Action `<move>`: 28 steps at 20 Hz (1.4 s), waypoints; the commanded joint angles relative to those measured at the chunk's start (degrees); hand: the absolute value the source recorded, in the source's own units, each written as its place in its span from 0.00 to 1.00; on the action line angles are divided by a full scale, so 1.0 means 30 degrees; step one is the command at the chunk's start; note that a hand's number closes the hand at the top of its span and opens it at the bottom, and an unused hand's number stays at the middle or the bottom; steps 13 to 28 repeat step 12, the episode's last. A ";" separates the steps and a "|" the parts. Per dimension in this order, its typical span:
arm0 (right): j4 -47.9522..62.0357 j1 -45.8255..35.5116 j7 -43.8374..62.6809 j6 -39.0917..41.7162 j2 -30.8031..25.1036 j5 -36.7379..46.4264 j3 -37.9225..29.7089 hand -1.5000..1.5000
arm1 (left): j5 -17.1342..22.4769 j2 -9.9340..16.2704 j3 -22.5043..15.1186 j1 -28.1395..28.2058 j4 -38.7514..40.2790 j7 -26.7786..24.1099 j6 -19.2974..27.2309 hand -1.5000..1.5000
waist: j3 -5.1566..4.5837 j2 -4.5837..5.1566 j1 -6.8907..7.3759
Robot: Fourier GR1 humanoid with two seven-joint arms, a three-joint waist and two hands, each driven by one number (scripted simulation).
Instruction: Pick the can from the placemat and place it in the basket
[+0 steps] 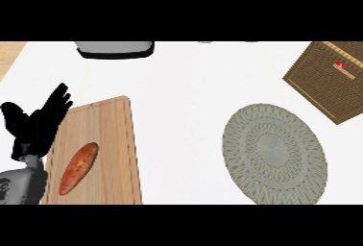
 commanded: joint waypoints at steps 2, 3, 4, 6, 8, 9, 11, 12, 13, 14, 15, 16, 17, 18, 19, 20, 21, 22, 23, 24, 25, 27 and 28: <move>-0.5537 0.3936 0.0377 0.0678 0.0456 -0.2224 -0.0616 0.00 | 0.0429 0.0348 0.0597 0.0990 -0.0375 -0.0155 -0.0299 0.50 | -0.0023 -0.0294 -0.0736; -0.6561 0.4811 0.0633 0.1118 0.0619 -0.2625 -0.0705 0.00 | -0.0189 -0.0163 0.0324 0.0616 0.0501 -0.0465 0.0406 0.50 | -0.0030 -0.0226 -0.0900; -0.7784 0.5196 0.0725 0.2433 0.0141 -0.3426 -0.0791 0.00 | 0.0256 0.0429 0.0543 0.0282 -0.0479 0.0648 0.0053 0.50 | -0.0017 -0.0334 -0.0964; -0.9704 0.7440 0.0823 0.3694 -0.0075 -0.4231 -0.0881 0.00 | 0.0455 0.0333 0.0779 0.0976 -0.0699 0.0338 0.0050 0.50 | -0.0018 -0.0433 -0.1249; -1.1918 0.9370 0.1017 0.5093 0.0295 -0.5380 -0.0752 0.00 | 0.0092 0.0178 0.0537 0.1188 -0.0529 0.0011 0.0157 0.50 | -0.0025 -0.0346 -0.1219; -1.3344 1.0238 0.1284 0.5360 0.0680 -0.5427 -0.0488 0.00 | 0.0221 0.0099 0.0757 0.1118 0.0037 -0.0450 0.0155 0.50 | -0.0048 -0.0313 -0.1287; -1.5372 1.2664 0.1211 0.6299 0.0590 -0.6730 -0.1117 0.00 | 0.0423 -0.0142 0.0627 0.1434 -0.0122 -0.0678 -0.0088 0.50 | -0.0031 -0.0256 -0.1195; -1.6669 1.3569 0.1635 0.7023 0.0434 -0.6960 -0.1191 0.00 | 0.0427 0.0586 0.0965 0.1334 -0.0809 0.0306 -0.0050 0.50 | -0.0026 -0.0321 -0.1173; -1.6669 1.3569 0.1635 0.7023 0.0434 -0.6960 -0.1191 0.00 | 0.0427 0.0586 0.0965 0.1334 -0.0809 0.0306 -0.0050 0.50 | -0.0026 -0.0321 -0.1173; -1.6669 1.3569 0.1635 0.7023 0.0434 -0.6960 -0.1191 0.00 | 0.0427 0.0586 0.0965 0.1334 -0.0809 0.0306 -0.0050 0.50 | -0.0026 -0.0321 -0.1173; -1.6669 1.3569 0.1635 0.7023 0.0434 -0.6960 -0.1191 0.00 | 0.0427 0.0586 0.0965 0.1334 -0.0809 0.0306 -0.0050 0.50 | -0.0026 -0.0321 -0.1173; -1.6669 1.3569 0.1635 0.7023 0.0434 -0.6960 -0.1191 0.00 | 0.0427 0.0586 0.0965 0.1334 -0.0809 0.0306 -0.0050 0.50 | -0.0026 -0.0321 -0.1173; -1.6669 1.3569 0.1635 0.7023 0.0434 -0.6960 -0.1191 0.00 | 0.0427 0.0586 0.0965 0.1334 -0.0809 0.0306 -0.0050 0.50 | -0.0026 -0.0321 -0.1173; -1.6669 1.3569 0.1635 0.7023 0.0434 -0.6960 -0.1191 0.00 | 0.0427 0.0586 0.0965 0.1334 -0.0809 0.0306 -0.0050 0.50 | -0.0026 -0.0321 -0.1173; -1.6669 1.3569 0.1635 0.7023 0.0434 -0.6960 -0.1191 0.00 | 0.0427 0.0586 0.0965 0.1334 -0.0809 0.0306 -0.0050 0.50 | -0.0026 -0.0321 -0.1173; -1.6669 1.3569 0.1635 0.7023 0.0434 -0.6960 -0.1191 0.00 | 0.0427 0.0586 0.0965 0.1334 -0.0809 0.0306 -0.0050 0.50 | -0.0026 -0.0321 -0.1173; -1.6669 1.3569 0.1635 0.7023 0.0434 -0.6960 -0.1191 0.00 | 0.0427 0.0586 0.0965 0.1334 -0.0809 0.0306 -0.0050 0.50 | -0.0026 -0.0321 -0.1173; -1.6669 1.3569 0.1635 0.7023 0.0434 -0.6960 -0.1191 0.00 | 0.0427 0.0586 0.0965 0.1334 -0.0809 0.0306 -0.0050 0.50 | -0.0026 -0.0321 -0.1173; -1.6669 1.3569 0.1635 0.7023 0.0434 -0.6960 -0.1191 0.00 | 0.0427 0.0586 0.0965 0.1334 -0.0809 0.0306 -0.0050 0.50 | -0.0026 -0.0321 -0.1173; -1.6669 1.3569 0.1635 0.7023 0.0434 -0.6960 -0.1191 0.00 | 0.0427 0.0586 0.0965 0.1334 -0.0809 0.0306 -0.0050 0.50 | -0.0026 -0.0321 -0.1173; -1.6669 1.3569 0.1635 0.7023 0.0434 -0.6960 -0.1191 0.00 | 0.0427 0.0586 0.0965 0.1334 -0.0809 0.0306 -0.0050 0.50 | -0.0026 -0.0321 -0.1173; -1.6669 1.3569 0.1635 0.7023 0.0434 -0.6960 -0.1191 0.00 | 0.0427 0.0586 0.0965 0.1334 -0.0809 0.0306 -0.0050 0.50 | -0.0026 -0.0321 -0.1173; -1.6669 1.3569 0.1635 0.7023 0.0434 -0.6960 -0.1191 0.00 | 0.0427 0.0586 0.0965 0.1334 -0.0809 0.0306 -0.0050 0.50 | -0.0026 -0.0321 -0.1173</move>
